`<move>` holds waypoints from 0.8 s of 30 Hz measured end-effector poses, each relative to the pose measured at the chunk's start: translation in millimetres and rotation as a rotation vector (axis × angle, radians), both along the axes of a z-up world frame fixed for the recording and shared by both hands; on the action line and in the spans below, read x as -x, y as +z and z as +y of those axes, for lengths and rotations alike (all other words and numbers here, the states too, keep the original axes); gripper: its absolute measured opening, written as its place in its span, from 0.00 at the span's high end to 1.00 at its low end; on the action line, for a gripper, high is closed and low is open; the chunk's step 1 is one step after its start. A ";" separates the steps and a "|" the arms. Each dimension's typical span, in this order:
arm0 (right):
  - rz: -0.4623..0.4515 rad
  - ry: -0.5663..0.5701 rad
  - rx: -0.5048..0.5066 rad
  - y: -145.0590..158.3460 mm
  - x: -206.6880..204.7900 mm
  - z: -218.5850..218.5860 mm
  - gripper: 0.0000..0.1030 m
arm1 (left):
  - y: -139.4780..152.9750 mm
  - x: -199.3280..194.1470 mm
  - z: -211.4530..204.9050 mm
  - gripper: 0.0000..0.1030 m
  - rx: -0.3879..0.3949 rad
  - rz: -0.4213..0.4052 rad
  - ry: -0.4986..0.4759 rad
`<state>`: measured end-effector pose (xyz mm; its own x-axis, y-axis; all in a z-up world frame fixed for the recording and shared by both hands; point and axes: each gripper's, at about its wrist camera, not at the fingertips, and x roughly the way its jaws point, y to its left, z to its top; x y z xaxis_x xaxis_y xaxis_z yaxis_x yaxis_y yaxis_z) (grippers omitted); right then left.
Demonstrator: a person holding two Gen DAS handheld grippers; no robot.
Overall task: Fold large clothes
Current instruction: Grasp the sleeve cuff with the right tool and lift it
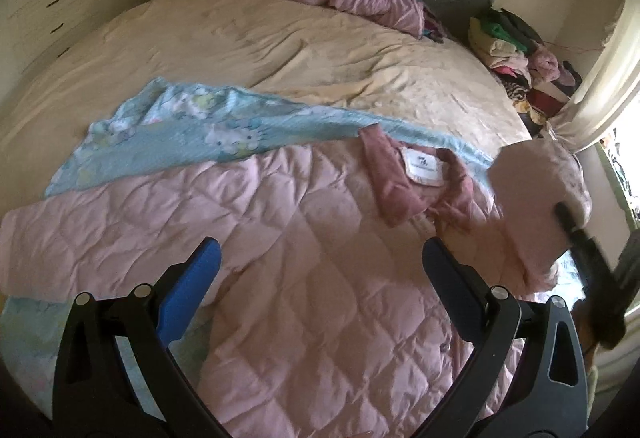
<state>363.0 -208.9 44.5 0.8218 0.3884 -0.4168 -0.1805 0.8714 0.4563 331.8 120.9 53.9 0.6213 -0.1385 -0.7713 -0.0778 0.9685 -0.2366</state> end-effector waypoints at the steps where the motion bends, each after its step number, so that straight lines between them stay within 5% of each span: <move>1: 0.013 0.014 0.006 -5.8 -2.9 5.3 0.86 | -2.2 -3.4 -4.1 0.08 0.008 -0.004 -0.001; 15: 0.116 0.172 0.066 -59.6 -9.5 54.0 0.80 | -36.2 -19.0 -44.9 0.08 0.110 0.056 -0.024; 17: 0.135 0.220 0.056 -65.2 -8.7 61.1 0.74 | -37.4 -20.3 -45.8 0.08 0.128 0.058 -0.018; 19: 0.154 0.269 0.051 -69.0 -7.8 68.1 0.50 | -37.8 -21.7 -46.0 0.08 0.141 0.059 -0.013; 24: 0.192 0.383 0.094 -76.8 4.7 93.5 0.37 | -36.3 -23.8 -44.4 0.08 0.188 0.047 -0.002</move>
<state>358.3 -115.4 -32.4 0.5302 0.6029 -0.5961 -0.4178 0.7976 0.4351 355.6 76.5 17.6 0.5851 -0.2838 -0.7597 -0.0913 0.9078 -0.4094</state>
